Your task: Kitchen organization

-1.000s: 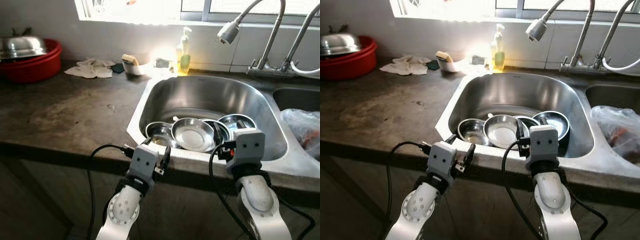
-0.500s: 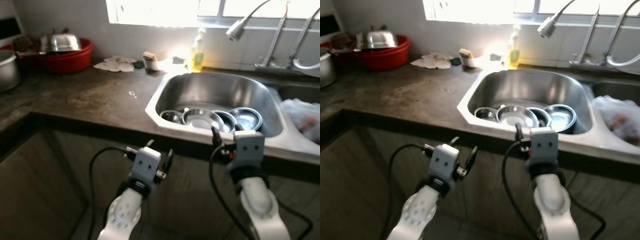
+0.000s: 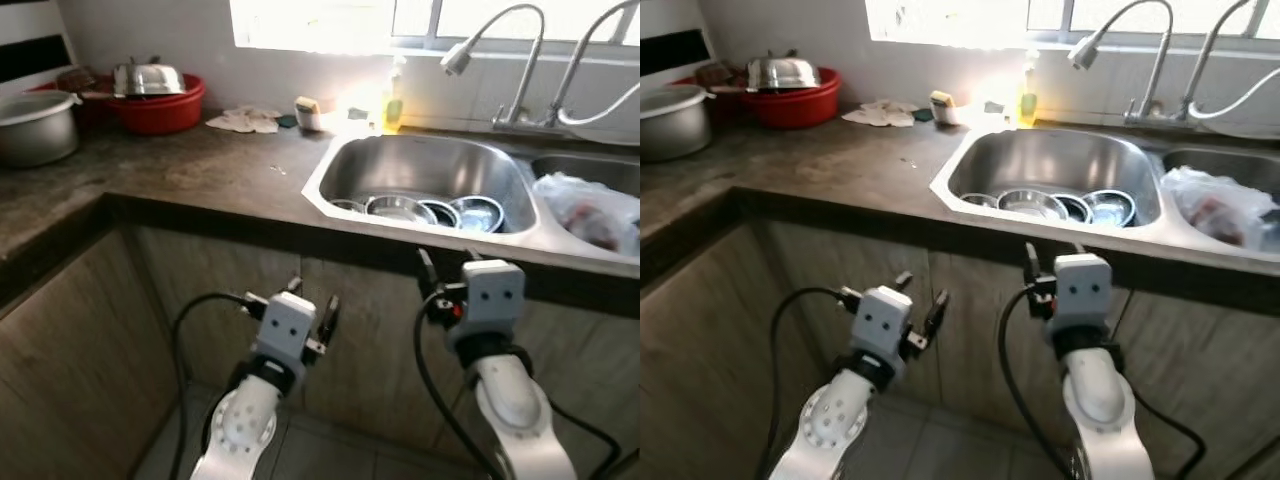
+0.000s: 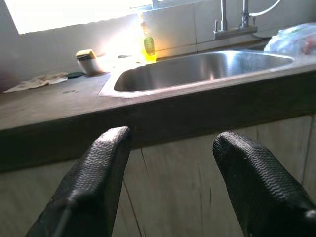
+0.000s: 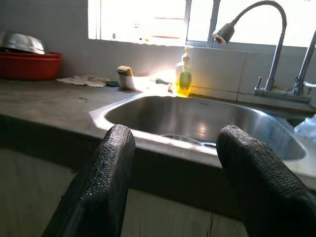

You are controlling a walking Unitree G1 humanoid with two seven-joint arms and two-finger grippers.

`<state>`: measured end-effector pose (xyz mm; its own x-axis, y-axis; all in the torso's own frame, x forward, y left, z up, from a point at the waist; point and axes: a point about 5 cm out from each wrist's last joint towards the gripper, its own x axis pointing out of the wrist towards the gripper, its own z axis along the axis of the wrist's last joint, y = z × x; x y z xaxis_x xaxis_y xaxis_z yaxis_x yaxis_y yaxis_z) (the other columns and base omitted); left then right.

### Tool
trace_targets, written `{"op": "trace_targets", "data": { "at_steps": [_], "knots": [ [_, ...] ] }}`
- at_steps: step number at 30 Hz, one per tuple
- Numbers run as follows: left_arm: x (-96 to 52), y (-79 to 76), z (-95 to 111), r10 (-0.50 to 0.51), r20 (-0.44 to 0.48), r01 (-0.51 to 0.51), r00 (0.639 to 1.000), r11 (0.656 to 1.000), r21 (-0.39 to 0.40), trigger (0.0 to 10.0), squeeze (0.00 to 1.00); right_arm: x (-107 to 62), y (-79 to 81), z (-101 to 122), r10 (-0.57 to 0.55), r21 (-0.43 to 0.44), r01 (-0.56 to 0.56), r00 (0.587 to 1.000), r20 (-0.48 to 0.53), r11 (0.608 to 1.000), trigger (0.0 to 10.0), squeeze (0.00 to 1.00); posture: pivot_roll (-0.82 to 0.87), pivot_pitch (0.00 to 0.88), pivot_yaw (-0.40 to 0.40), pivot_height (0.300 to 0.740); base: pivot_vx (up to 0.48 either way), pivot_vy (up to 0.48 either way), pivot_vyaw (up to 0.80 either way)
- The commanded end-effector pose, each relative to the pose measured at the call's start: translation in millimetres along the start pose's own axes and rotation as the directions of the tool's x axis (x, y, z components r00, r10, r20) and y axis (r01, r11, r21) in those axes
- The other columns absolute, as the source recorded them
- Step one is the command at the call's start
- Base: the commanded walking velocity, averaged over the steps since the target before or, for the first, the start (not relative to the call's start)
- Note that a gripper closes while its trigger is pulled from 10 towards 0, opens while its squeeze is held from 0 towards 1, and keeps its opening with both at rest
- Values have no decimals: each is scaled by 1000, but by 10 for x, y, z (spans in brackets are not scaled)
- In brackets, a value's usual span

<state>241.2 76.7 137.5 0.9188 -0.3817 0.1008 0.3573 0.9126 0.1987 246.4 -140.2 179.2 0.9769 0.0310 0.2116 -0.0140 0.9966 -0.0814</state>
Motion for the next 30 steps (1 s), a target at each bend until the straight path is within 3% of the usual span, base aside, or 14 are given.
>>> {"op": "trace_targets", "data": {
  "at_steps": [1,8,10,12,25,30],
  "knots": [
    [8,-31,15,-10,3,10,1000,1000,1,10000,0,-8,-31,2,-13,-7,13,1000,-2,1000,10000,0,165,0,-26,740,-330,0,0],
    [8,-31,13,-9,4,9,1000,1000,1,10000,0,-10,-29,-1,-11,-4,11,1000,-4,1000,10000,0,165,0,-26,740,-330,0,0],
    [-186,-90,-118,-31,-67,30,997,999,-11,10000,0,-239,168,-295,128,34,-124,983,-135,992,10000,0,180,0,-24,740,-337,0,800],
    [-272,-126,-173,-46,-101,44,994,999,-17,10000,0,-356,245,-414,182,64,-173,965,-190,983,10000,0,182,0,-25,740,-334,0,800],
    [-300,-146,-213,-70,-137,69,988,997,-19,10000,0,-385,232,-449,180,77,-168,961,-208,983,10000,0,182,0,-16,740,-327,0,108],
    [-313,-153,-270,-95,-193,84,977,995,-61,10000,0,-418,246,-472,205,73,-194,953,-222,978,10000,0,180,4,-19,740,-64,0,0]
  ]
}}
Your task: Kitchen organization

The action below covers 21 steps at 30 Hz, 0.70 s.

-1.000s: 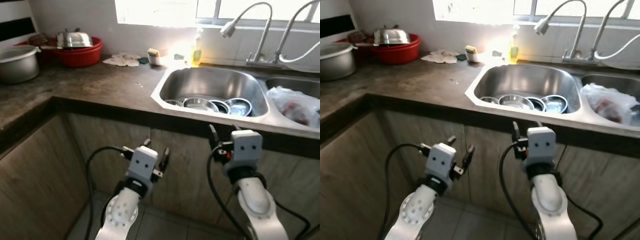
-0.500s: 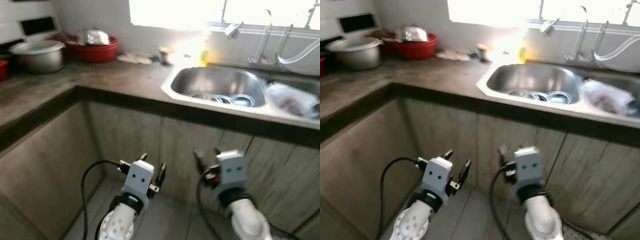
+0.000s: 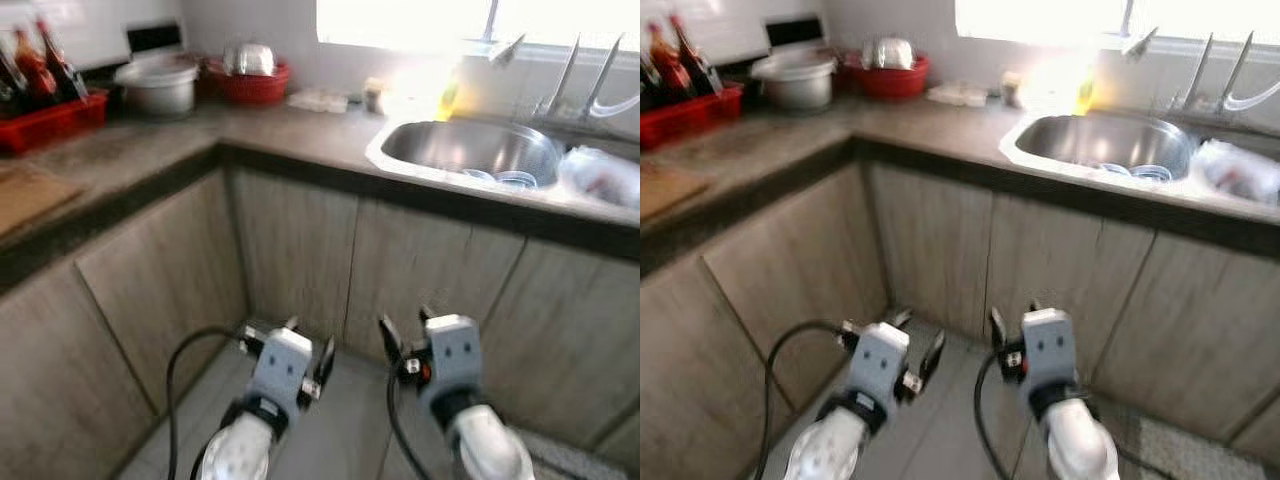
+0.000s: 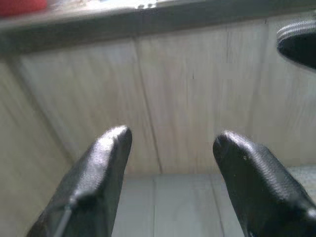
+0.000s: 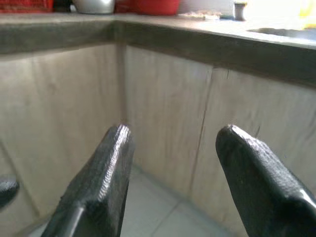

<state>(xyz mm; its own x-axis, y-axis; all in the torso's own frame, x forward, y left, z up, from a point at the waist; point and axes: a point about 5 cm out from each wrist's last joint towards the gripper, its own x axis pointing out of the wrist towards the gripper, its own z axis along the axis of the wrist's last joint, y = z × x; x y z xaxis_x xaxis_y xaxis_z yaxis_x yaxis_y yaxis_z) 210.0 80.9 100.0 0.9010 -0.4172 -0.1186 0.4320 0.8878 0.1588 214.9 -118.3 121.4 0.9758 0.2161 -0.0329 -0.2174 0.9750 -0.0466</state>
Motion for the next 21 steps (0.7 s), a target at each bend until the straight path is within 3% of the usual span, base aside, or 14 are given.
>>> {"op": "trace_targets", "data": {
  "at_steps": [1,8,13,21],
  "knots": [
    [12,6,37,-14,-6,14,1000,1000,-17,10000,0,-8,-22,-2,7,-5,-7,1000,-4,1000,10000,0,179,3,-16,740,0,0,0],
    [-71,-21,-13,-99,-35,97,995,995,-36,10000,0,-46,-14,-81,30,-17,-31,999,-41,999,10000,0,180,5,-14,740,0,0,0],
    [-96,-22,-59,-98,-75,90,992,991,-99,10000,0,-93,35,-161,52,-27,-54,995,-80,998,10000,0,175,7,-12,740,0,0,0],
    [-116,-79,-91,-140,-93,129,986,985,-111,10000,0,-128,45,-266,69,-6,-70,989,-130,998,10000,0,175,9,-12,740,0,0,0]
  ]
}}
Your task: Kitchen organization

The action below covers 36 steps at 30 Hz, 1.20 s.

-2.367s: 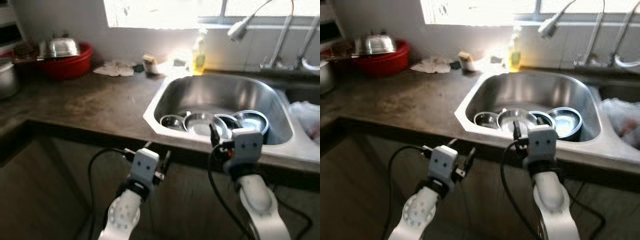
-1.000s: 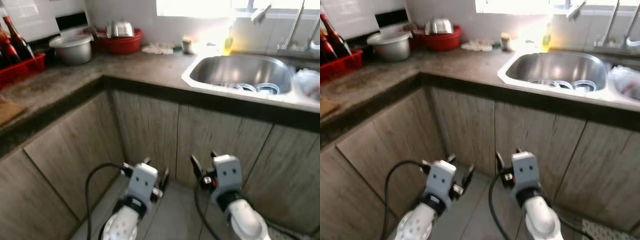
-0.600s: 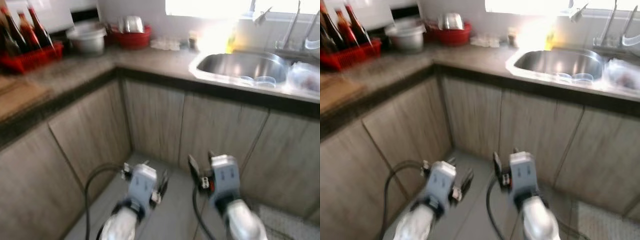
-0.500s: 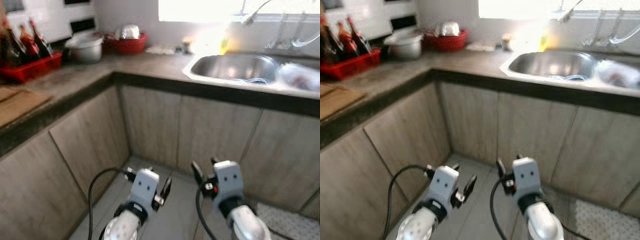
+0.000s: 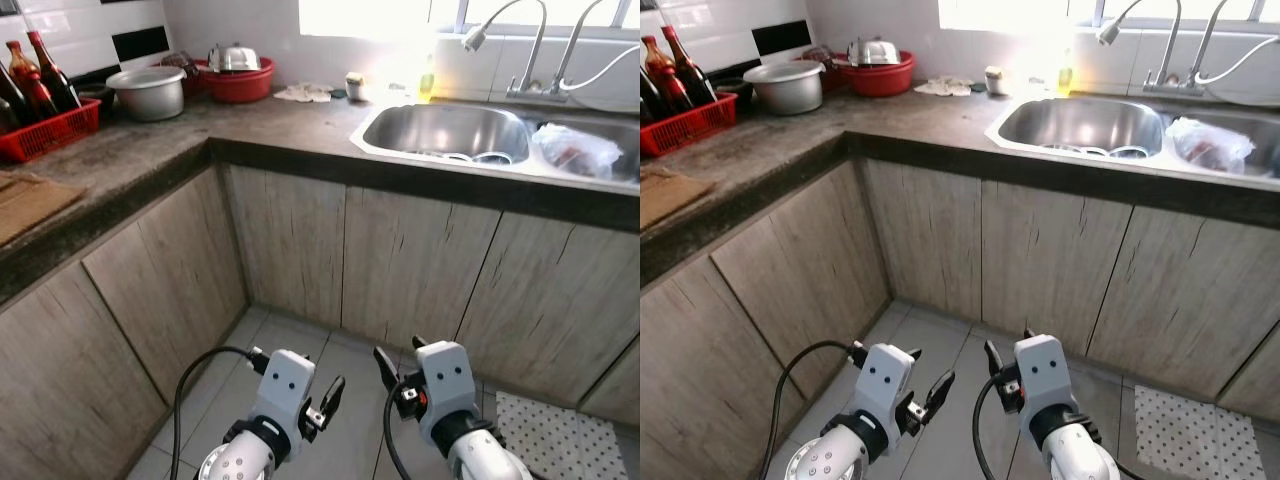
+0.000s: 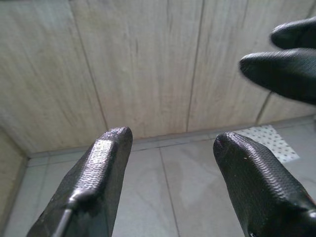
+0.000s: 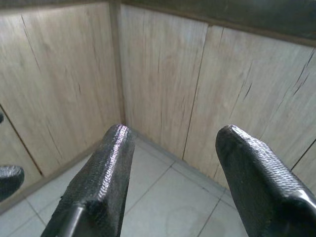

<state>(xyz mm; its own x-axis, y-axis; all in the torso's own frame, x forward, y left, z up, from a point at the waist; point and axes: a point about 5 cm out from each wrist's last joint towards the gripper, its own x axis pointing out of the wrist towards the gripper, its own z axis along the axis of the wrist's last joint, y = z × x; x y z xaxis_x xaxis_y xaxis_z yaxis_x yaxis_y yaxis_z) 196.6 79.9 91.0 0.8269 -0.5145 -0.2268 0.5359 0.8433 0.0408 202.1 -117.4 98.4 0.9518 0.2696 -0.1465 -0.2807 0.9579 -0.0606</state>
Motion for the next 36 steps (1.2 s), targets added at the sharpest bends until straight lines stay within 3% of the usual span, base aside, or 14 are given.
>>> {"op": "trace_targets", "data": {
  "at_steps": [1,11,36],
  "knots": [
    [-5,-14,-10,-20,-7,20,1000,1000,6,10000,0,-12,5,-44,10,14,-10,1000,-23,1000,10000,0,174,10,-11,740,0,0,0],
    [-12,-36,26,-43,25,41,999,998,57,10000,0,-27,8,-41,7,11,-7,1000,-28,1000,10000,0,190,21,-5,740,0,0,0],
    [2,-76,49,-16,44,13,999,998,57,10000,0,-58,-45,-22,3,0,-3,1000,-19,1000,10000,0,188,35,-31,740,0,0,0]
  ]
}}
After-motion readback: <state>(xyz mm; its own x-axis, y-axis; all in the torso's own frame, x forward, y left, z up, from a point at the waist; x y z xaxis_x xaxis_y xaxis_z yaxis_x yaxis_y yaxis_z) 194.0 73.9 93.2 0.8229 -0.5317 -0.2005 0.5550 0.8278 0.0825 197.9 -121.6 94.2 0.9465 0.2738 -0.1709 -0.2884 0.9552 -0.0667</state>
